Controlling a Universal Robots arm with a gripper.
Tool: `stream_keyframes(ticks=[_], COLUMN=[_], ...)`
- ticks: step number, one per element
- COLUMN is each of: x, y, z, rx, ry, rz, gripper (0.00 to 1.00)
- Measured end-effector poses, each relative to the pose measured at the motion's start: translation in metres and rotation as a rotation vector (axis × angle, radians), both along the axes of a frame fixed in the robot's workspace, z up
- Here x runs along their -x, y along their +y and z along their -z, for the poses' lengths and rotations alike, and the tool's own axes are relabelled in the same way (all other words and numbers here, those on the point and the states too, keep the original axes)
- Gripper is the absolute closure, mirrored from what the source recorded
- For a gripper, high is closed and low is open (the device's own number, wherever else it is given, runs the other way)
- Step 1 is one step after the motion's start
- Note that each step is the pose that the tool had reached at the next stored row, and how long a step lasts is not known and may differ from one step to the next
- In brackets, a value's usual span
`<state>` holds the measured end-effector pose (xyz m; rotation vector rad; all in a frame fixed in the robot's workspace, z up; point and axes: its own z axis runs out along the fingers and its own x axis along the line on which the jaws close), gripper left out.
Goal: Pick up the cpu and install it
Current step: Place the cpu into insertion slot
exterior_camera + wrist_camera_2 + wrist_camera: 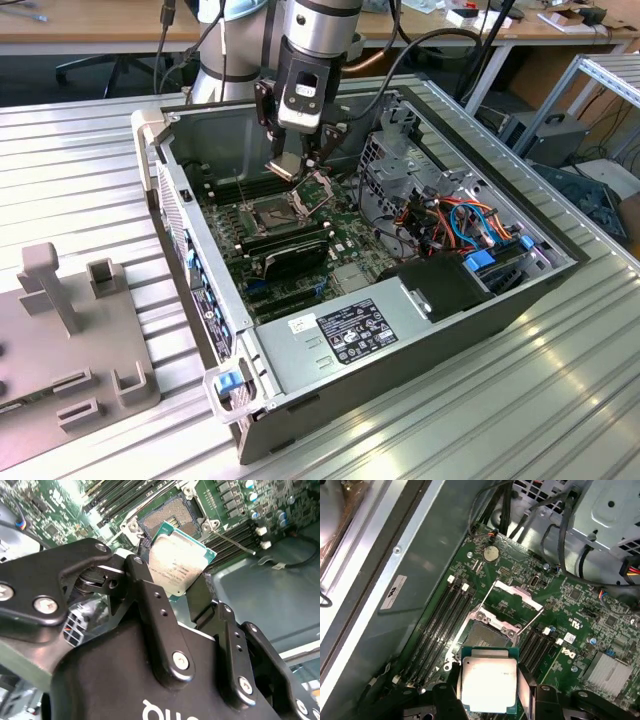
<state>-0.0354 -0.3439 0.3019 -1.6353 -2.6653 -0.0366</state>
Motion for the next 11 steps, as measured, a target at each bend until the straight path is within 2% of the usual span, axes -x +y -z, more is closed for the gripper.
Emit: stream_keyframes(ticks=[1,7,11], x=[0.0000,0.0000,0.0000], y=[0.0000,0.0000,0.0000], z=[0.0005,0.0007,0.0016], rx=[0.0000,0.0000,-0.0001], ry=[0.0000,-0.0001,0.0000], rz=[0.037,0.056,0.144], gripper=[0.45,0.45,0.45])
